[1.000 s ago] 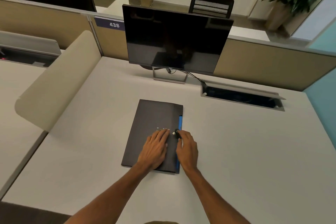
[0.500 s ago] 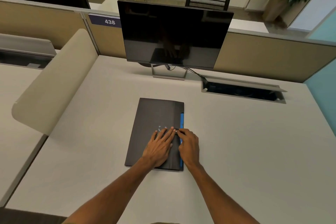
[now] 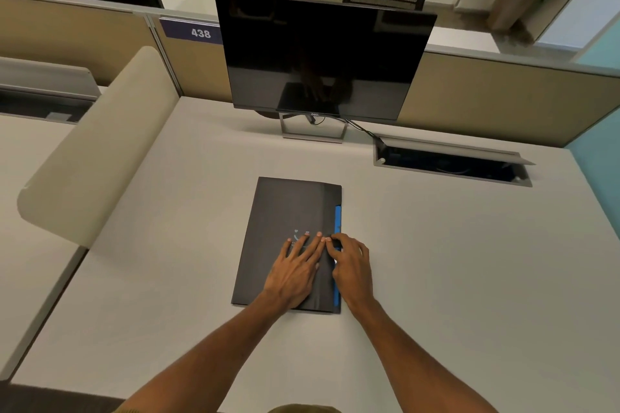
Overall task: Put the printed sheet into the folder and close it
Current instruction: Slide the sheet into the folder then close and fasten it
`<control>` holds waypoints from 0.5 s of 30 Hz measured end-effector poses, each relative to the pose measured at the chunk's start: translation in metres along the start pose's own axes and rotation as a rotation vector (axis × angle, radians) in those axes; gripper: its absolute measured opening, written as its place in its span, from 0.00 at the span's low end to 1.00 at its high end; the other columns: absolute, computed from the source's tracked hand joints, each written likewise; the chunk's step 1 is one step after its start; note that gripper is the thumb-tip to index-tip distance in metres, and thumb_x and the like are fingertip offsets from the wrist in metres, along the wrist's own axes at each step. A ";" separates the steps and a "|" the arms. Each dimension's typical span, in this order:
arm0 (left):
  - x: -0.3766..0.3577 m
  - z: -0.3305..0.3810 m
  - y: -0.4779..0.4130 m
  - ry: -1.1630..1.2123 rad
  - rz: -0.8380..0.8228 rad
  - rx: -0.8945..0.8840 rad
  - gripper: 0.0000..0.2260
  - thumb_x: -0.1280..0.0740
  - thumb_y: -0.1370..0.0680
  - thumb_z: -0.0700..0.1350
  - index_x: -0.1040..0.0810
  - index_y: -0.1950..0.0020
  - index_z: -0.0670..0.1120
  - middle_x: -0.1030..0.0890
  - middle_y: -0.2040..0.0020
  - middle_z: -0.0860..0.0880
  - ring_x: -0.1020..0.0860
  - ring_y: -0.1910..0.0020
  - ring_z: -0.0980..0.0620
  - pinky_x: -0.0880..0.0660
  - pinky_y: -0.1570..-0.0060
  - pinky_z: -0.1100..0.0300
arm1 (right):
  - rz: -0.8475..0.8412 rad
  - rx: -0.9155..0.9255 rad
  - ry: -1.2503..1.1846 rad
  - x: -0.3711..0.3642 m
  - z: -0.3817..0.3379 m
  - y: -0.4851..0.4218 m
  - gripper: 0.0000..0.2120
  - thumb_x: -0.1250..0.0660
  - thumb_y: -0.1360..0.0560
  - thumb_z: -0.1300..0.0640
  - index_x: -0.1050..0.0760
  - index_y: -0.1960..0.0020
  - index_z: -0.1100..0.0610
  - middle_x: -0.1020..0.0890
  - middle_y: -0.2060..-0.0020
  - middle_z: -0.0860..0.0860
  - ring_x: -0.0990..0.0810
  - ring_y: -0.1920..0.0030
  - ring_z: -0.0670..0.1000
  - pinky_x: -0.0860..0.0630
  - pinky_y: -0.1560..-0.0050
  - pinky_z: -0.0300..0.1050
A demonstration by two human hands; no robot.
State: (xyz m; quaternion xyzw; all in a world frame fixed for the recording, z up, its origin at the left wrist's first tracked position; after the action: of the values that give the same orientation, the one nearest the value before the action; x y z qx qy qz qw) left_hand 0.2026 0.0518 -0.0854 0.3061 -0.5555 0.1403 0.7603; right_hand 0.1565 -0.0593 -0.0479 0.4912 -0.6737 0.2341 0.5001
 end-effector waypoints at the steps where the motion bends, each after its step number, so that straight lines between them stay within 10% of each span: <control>1: -0.002 0.000 0.000 -0.006 -0.008 0.004 0.30 0.53 0.09 0.56 0.63 0.11 0.50 0.61 0.10 0.50 0.60 0.10 0.44 0.55 0.11 0.39 | 0.004 0.009 0.012 0.002 -0.001 -0.002 0.23 0.35 0.16 0.59 0.30 0.21 0.55 0.28 0.22 0.53 0.33 0.21 0.57 0.36 0.18 0.52; 15: 0.006 0.005 0.001 -0.044 -0.073 0.017 0.31 0.51 0.09 0.54 0.64 0.11 0.49 0.62 0.10 0.50 0.60 0.10 0.44 0.54 0.12 0.38 | -0.019 -0.010 0.045 0.012 -0.005 -0.003 0.26 0.31 0.18 0.61 0.29 0.22 0.53 0.29 0.22 0.52 0.33 0.22 0.55 0.40 0.17 0.54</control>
State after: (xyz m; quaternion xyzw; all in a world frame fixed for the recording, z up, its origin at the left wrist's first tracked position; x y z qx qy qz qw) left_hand 0.2005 0.0488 -0.0786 0.3354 -0.5592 0.1104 0.7501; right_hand 0.1612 -0.0619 -0.0355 0.4895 -0.6587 0.2371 0.5199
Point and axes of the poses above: each hand's wrist, its own y-axis away from the middle knuckle, its own x-axis out of the back of the hand, z = x × y, the point moved 10 cm from there along -y, towards the middle knuckle
